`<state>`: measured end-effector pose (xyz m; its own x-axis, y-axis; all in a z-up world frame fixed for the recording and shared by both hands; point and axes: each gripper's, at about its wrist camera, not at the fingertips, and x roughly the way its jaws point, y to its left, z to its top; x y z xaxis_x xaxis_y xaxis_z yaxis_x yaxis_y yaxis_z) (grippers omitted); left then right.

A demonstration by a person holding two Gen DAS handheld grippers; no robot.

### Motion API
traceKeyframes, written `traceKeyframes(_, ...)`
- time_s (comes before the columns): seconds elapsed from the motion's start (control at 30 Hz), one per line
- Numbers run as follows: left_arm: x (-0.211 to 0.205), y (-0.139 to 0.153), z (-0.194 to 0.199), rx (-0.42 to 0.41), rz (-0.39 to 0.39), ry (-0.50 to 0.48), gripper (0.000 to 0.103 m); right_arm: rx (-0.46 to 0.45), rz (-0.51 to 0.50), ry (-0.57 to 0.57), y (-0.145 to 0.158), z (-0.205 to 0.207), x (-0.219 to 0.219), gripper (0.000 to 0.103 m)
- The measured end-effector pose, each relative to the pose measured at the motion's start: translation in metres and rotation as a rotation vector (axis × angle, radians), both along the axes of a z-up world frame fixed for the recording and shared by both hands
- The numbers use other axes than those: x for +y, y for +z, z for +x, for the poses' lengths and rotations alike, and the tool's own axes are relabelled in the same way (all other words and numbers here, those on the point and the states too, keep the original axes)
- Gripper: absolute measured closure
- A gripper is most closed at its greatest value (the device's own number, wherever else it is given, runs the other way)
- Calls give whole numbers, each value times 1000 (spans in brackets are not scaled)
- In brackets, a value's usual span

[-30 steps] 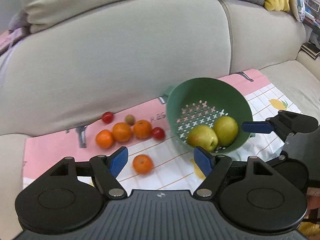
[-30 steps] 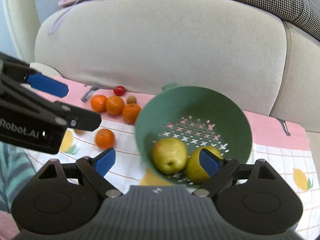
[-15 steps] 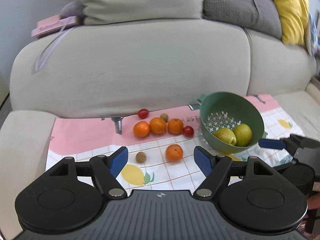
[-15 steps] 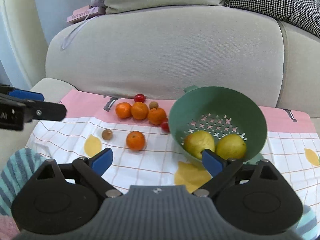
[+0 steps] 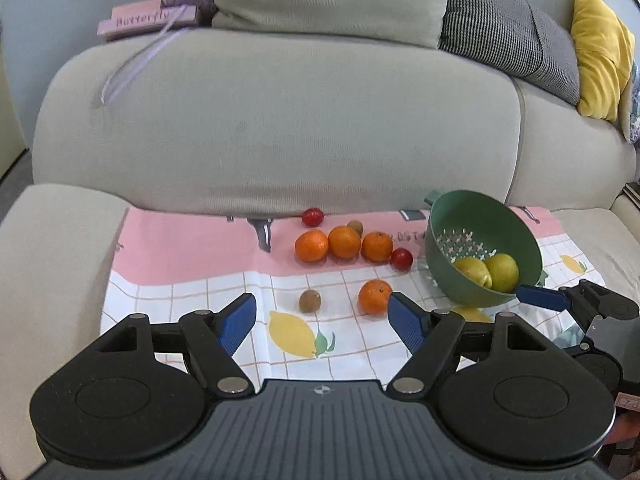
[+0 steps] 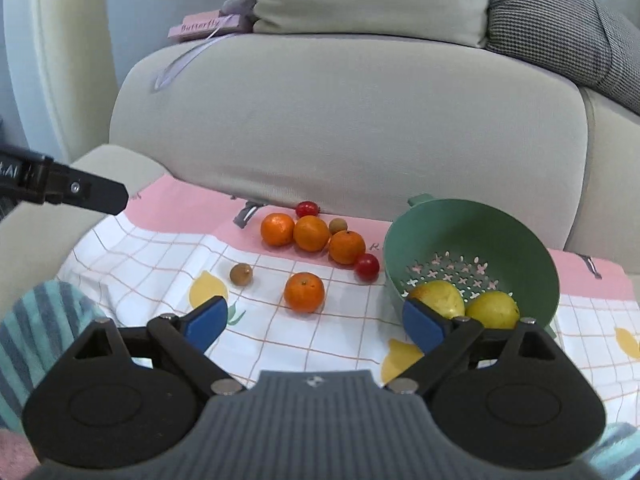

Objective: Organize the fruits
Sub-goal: 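Grasp a mandarin with the left gripper while the right gripper grasps another mandarin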

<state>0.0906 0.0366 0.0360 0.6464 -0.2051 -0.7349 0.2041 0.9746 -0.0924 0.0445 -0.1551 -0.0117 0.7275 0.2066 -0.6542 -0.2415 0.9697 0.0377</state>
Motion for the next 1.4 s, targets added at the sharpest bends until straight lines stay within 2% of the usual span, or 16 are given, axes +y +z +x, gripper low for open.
traceKeyframes(0.13,-6,-11,8,26,9,-19,19,43,12,11,-10,11,2,17)
traceKeyframes(0.2,-9,-16,15,36,18,-27,20,69,24,18,-16,19,3,28)
traceKeyframes(0.3,-14,-22,27,50,30,-39,20,88,31,35,-25,32,9,37)
traceKeyframes(0.5,-21,-39,53,73,58,-53,21,91,43,83,-38,56,21,45)
traceKeyframes(0.67,-20,-55,75,94,60,-54,21,110,8,86,-54,81,32,55)
traceKeyframes(1.13,-16,-99,123,156,31,-35,24,203,-31,93,-100,127,44,57)
traceKeyframes(1.2,-18,-105,128,160,37,-47,25,205,-41,97,-103,129,45,61)
traceKeyframes(1.4,-20,-119,145,162,10,-20,25,182,-46,128,-105,136,46,61)
